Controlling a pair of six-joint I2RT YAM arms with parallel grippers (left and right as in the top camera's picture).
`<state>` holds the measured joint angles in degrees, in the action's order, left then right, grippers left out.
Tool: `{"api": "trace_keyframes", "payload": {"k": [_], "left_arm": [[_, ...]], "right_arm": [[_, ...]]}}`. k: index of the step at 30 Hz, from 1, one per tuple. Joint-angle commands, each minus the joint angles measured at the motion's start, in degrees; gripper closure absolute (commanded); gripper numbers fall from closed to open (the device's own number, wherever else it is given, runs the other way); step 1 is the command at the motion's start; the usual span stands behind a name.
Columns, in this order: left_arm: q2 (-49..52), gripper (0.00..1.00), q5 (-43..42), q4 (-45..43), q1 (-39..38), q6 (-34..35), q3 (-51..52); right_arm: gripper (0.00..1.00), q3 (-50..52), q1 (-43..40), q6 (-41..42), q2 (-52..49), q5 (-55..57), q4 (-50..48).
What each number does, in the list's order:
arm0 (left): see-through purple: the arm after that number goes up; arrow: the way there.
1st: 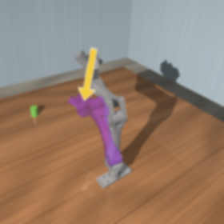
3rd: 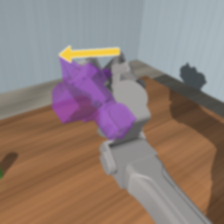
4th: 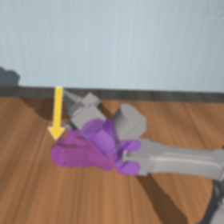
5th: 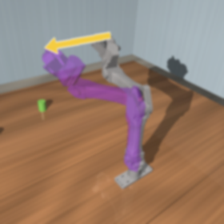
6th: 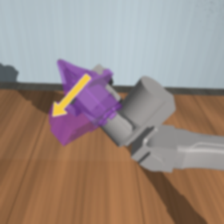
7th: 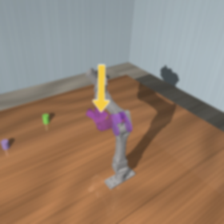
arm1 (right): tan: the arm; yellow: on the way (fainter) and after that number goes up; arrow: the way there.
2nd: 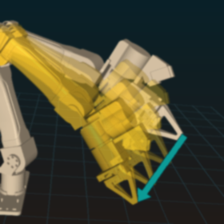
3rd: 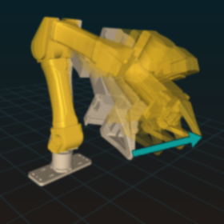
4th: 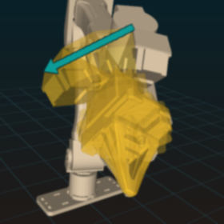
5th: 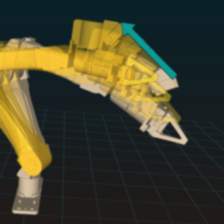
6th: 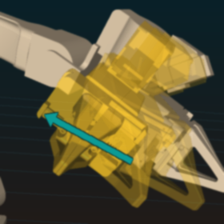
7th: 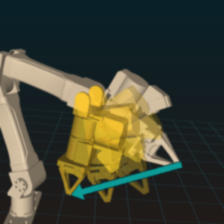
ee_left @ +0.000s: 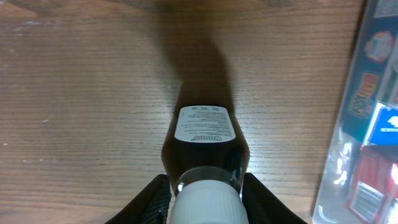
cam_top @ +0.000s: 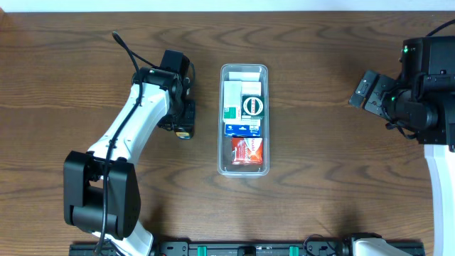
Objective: Pack container
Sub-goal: 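Move left gripper to the white-capped bottle and grasp it, then carry the bottle over the container beside the Panadol box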
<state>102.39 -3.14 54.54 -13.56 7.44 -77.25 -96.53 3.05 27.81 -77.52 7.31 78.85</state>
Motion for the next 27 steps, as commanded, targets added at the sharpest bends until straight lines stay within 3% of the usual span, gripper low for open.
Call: {"api": "trace_keyframes", "payload": {"k": [1, 14, 22, 27], "left_arm": [[-0.92, 0.65, 2.56, 0.52, 0.13, -0.35, 0.42], [-12.39, 0.72, 2.54, 6.80, -5.09, 0.26, -2.32], [-24.72, 0.74, 2.54, 7.08, -17.42, 9.22, -3.15], [-26.60, 0.74, 3.69, 5.60, -26.25, 17.97, -3.13]], "right_arm": [[0.01, -0.04, -0.46, -0.87, -0.11, 0.17, 0.17], [0.01, -0.04, -0.46, -0.87, -0.11, 0.17, 0.17], [0.01, -0.04, -0.46, -0.87, -0.11, 0.17, 0.17], [0.01, -0.04, -0.46, -0.87, -0.11, 0.17, 0.17]]}}
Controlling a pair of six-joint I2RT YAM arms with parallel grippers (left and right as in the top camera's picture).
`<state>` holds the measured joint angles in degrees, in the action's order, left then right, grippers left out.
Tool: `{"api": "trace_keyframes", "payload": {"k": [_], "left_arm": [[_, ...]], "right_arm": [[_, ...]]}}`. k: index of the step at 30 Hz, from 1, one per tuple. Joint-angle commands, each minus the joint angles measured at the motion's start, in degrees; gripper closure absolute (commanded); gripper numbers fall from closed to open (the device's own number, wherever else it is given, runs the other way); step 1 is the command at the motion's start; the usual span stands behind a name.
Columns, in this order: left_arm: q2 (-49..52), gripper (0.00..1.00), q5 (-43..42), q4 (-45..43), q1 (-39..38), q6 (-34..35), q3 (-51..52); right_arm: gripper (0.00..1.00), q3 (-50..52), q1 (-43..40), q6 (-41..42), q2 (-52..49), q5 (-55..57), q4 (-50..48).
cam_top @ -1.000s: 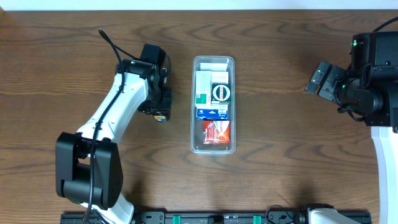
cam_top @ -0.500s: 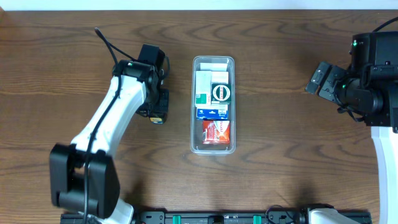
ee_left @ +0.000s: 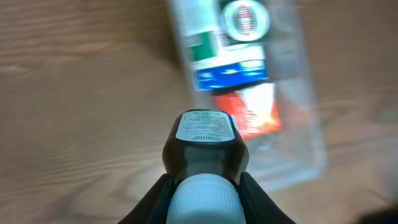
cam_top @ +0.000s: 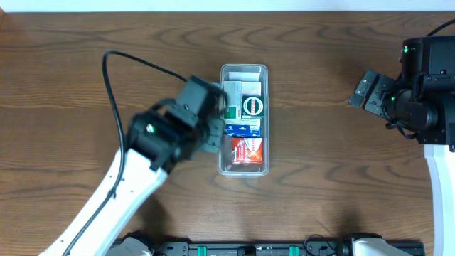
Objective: Pack container
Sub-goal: 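Carry the bottle over the container beside the Panadol box, then lower the bottle into the container and open the left gripper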
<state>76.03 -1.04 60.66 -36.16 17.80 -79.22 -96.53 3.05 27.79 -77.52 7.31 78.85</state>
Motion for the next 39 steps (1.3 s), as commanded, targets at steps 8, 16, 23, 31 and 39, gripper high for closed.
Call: {"api": "trace_keyframes", "payload": {"k": [8, 16, 23, 31, 39], "left_arm": [[4.68, 0.75, 8.17, -0.98, -13.60, 18.73, -1.09], [16.22, 0.76, 8.20, -3.85, -16.50, 23.26, -0.72], [21.31, 0.78, 7.50, -3.91, -16.59, 26.47, -0.72], [22.05, 0.77, 7.17, -3.54, -16.59, 30.14, -0.72], [18.78, 0.78, 7.76, -2.51, -16.26, 27.45, -1.55]], "right_arm": [[0.01, -0.04, -0.46, -0.85, -0.11, 0.17, 0.17], [0.01, -0.04, -0.46, -0.85, -0.11, 0.17, 0.17], [0.01, -0.04, -0.46, -0.85, -0.11, 0.17, 0.17], [0.01, -0.04, -0.46, -0.85, -0.11, 0.17, 0.17], [0.01, -0.04, -0.46, -0.85, -0.11, 0.17, 0.17]]}}
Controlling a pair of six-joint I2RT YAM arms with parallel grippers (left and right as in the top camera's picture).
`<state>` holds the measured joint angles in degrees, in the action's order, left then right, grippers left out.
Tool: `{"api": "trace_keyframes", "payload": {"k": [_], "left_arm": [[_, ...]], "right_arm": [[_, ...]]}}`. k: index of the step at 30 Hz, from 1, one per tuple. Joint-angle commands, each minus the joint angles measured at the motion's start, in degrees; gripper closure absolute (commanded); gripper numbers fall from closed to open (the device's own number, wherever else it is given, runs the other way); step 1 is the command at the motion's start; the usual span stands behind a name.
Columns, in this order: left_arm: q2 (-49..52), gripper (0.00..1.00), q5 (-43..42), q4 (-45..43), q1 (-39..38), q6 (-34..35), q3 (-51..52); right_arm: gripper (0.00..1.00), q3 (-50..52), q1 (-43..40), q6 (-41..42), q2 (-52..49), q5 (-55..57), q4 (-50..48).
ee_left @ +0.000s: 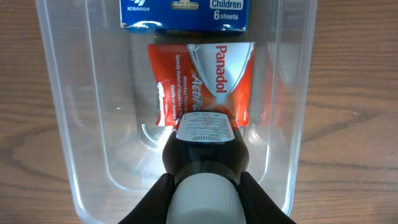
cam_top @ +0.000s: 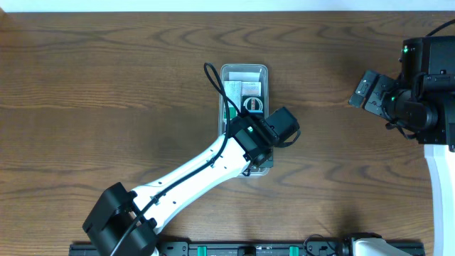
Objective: Pack container
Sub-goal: 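Lower the bottle into the container and open the left gripper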
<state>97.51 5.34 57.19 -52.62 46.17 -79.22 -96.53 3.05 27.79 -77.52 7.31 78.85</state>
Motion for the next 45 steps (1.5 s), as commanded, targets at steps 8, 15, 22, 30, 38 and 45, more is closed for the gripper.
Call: {"api": "trace_keyframes", "payload": {"k": [8, 15, 22, 30, 38, 45], "left_arm": [[-7.67, 0.78, 1.25, 4.02, 0.15, -1.07, -1.79], [-3.61, 0.78, -3.48, 4.72, 0.13, -0.44, 0.37], [1.92, 0.77, -3.82, 4.15, 0.15, -0.44, 0.37], [4.07, 0.77, -3.19, -1.60, 0.15, -2.27, 0.35], [3.98, 0.47, -3.19, -4.55, 0.15, -2.89, 0.35], [3.82, 0.21, -3.21, -3.56, 0.15, -4.90, 0.33]], "right_arm": [[0.01, -0.04, -0.46, -0.85, -0.11, 0.17, 0.17], [0.01, -0.04, -0.46, -0.85, -0.11, 0.17, 0.17], [0.01, -0.04, -0.46, -0.85, -0.11, 0.17, 0.17], [0.01, -0.04, -0.46, -0.85, -0.11, 0.17, 0.17], [0.01, -0.04, -0.46, -0.85, -0.11, 0.17, 0.17], [0.01, -0.04, -0.46, -0.85, -0.11, 0.17, 0.17]]}}
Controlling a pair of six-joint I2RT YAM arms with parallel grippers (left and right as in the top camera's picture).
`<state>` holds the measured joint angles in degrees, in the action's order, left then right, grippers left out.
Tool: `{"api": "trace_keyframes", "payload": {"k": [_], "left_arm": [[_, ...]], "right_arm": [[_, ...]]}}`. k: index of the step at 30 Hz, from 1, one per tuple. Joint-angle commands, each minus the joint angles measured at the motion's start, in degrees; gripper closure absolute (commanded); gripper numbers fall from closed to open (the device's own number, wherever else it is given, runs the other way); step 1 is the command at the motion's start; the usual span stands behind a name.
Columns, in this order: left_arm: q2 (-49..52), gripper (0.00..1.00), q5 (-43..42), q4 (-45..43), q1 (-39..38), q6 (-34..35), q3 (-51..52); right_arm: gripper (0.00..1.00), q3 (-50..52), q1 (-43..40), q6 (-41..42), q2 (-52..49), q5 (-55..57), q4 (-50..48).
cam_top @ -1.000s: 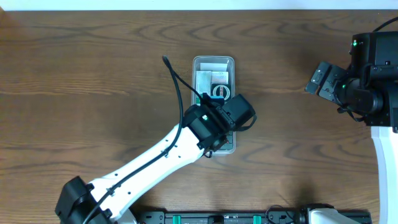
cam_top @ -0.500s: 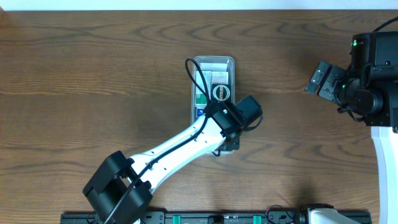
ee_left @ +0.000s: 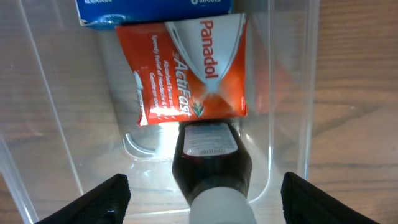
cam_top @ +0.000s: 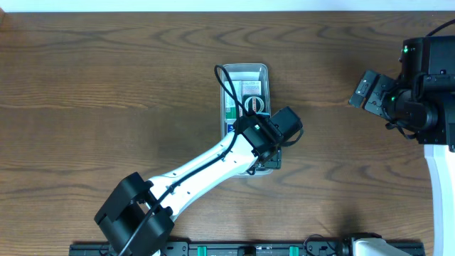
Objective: Pack container
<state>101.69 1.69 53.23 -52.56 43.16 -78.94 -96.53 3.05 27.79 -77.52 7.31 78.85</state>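
The clear plastic container (cam_top: pixel 222 85) sits mid-table and fills the left wrist view as a container (ee_left: pixel 289 93). A dark bottle (ee_left: pixel 210 158) with a white cap lies in its near end, just below a red Panadol packet (ee_left: pixel 186 68) and a blue box (ee_left: pixel 149 9). My left gripper (ee_left: pixel 205 199) is open over that end, its fingers (ee_left: pixel 106 196) spread wide to either side of the bottle and not touching it. In the overhead view the left gripper (cam_top: pixel 274 146) covers the container's near end. My right gripper (cam_top: pixel 366 91) hangs at the far right, away from everything.
Green and white boxes (cam_top: pixel 242 92) fill the far half of the container. Bare wooden table (cam_top: pixel 106 85) surrounds it. The left arm stretches from the front edge up to the container.
My left gripper has opened and let go of the dark bottle, which now lies in the container's near end against the Panadol packet. The right arm has not moved.
My left gripper was shut on the dark bottle on the table left of the container. Then it held the bottle up beside the container, then over its near end. Now the bottle rests inside and the fingers are spread.
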Motion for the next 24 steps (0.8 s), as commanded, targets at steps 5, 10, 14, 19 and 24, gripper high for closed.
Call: {"api": "trace_keyframes", "payload": {"k": [5, 10, 14, 19, 24], "left_arm": [[-3.19, 0.21, 0.48, 1.84, 0.09, -6.21, -1.64], [-11.50, 0.20, 3.54, 2.67, 0.66, -10.32, -3.76], [-20.61, 0.18, 10.78, 3.21, 3.04, -13.92, -4.35], [-32.06, 0.13, 22.73, 5.25, 11.80, -18.16, -4.35], [-38.58, 0.04, 27.63, 6.34, 25.81, -22.67, -4.35]], "right_arm": [[0.01, -0.04, -0.46, -0.85, -0.11, 0.17, 0.17], [0.01, -0.04, -0.46, -0.85, -0.11, 0.17, 0.17], [0.01, -0.04, -0.46, -0.85, -0.11, 0.17, 0.17], [0.01, -0.04, -0.46, -0.85, -0.11, 0.17, 0.17], [0.01, -0.04, -0.46, -0.85, -0.11, 0.17, 0.17]]}}
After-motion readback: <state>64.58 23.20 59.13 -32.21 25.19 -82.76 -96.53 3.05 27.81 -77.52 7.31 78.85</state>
